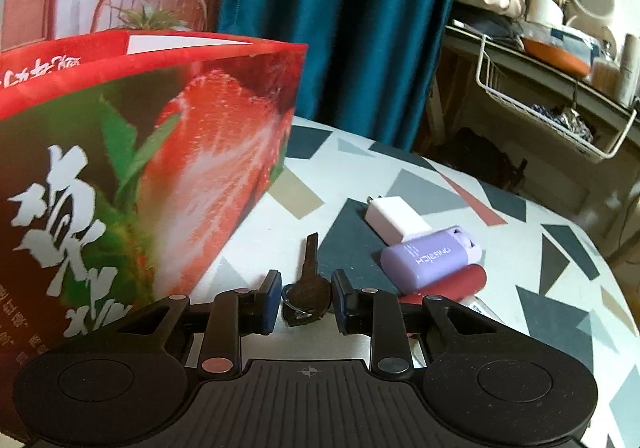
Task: Organize rigid objects
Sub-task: 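Return the right tool to the items and approach the dark key, then close the right gripper on the key's blade and lift it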
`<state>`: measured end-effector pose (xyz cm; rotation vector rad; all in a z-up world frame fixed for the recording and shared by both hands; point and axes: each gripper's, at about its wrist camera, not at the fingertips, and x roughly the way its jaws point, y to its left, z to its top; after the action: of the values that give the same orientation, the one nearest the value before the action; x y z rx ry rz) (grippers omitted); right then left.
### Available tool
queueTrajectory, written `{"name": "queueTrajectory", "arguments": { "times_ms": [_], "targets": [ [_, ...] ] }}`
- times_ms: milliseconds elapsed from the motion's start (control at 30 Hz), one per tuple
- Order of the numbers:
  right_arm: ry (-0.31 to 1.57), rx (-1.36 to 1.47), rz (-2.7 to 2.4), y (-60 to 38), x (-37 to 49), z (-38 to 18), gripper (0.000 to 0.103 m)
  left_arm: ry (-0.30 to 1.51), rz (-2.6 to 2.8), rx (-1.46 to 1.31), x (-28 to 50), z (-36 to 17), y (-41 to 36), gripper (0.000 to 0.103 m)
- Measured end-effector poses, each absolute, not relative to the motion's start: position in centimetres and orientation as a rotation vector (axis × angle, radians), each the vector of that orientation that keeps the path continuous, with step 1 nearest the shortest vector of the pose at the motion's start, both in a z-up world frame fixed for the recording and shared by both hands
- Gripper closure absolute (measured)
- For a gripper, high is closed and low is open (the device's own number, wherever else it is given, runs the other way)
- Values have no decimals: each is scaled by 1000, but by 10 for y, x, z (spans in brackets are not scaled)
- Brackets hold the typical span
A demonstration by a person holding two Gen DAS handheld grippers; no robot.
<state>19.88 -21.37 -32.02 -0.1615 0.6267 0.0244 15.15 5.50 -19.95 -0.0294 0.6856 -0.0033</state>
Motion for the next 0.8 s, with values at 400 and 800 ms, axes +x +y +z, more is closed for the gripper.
{"name": "queueTrajectory", "arguments": {
  "times_ms": [400, 800],
  "targets": [
    [606, -218, 25, -204, 195, -321, 80, 685, -3, -28, 152, -200, 55, 92],
    [616, -210, 67, -204, 195, -320, 79, 685, -3, -28, 152, -200, 55, 92]
  ]
}}
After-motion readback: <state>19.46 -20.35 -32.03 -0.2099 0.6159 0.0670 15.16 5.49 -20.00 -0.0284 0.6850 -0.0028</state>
